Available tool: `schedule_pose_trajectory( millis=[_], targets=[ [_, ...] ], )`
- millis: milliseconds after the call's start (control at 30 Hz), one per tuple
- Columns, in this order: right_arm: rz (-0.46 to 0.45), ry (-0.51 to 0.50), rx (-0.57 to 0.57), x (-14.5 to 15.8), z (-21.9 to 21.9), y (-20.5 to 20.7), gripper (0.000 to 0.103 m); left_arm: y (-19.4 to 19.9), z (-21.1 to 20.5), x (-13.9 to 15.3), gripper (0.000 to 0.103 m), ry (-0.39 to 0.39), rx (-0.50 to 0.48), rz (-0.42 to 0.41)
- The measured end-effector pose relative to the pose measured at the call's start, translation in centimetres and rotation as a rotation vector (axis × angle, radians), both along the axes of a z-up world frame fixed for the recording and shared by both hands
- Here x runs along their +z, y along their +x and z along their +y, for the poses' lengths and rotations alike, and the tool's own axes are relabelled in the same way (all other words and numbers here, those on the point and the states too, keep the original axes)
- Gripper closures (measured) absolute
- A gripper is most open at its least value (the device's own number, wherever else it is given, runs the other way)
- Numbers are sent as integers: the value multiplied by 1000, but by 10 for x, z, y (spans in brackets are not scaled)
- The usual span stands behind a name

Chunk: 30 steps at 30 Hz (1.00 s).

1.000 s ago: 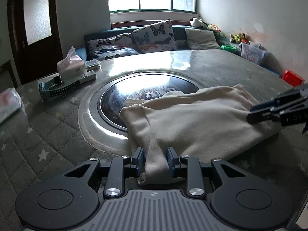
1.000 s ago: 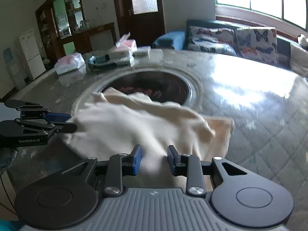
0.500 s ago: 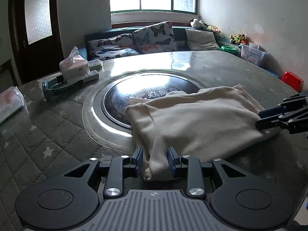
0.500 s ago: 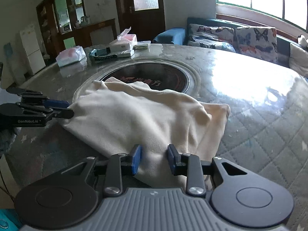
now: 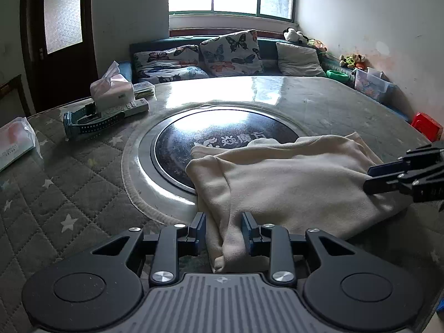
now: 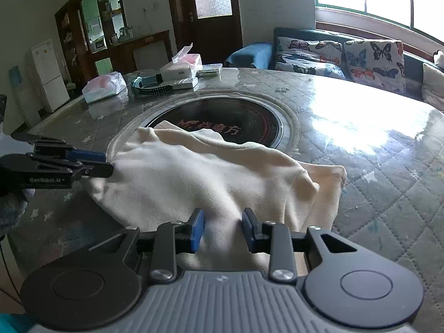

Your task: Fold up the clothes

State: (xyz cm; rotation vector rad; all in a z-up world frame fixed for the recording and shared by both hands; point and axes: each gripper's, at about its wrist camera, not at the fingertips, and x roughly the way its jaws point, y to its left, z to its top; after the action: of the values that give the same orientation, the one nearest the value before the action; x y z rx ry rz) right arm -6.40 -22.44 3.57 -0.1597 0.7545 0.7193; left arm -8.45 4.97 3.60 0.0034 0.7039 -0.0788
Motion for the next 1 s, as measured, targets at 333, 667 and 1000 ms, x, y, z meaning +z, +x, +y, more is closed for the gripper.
schedule_pose_trajectory(
  millis=[333,667,1000],
  targets=[
    [-21,9,-39,9,6,27,73,32,-7,2,72,23,1,-3],
    [1,-10,-51,2,11,48,75,40,-8,1,72,37,5,4],
    [20,-24,-83,-7,38,85,75,57,-8,0,72,48,20,25]
  ],
)
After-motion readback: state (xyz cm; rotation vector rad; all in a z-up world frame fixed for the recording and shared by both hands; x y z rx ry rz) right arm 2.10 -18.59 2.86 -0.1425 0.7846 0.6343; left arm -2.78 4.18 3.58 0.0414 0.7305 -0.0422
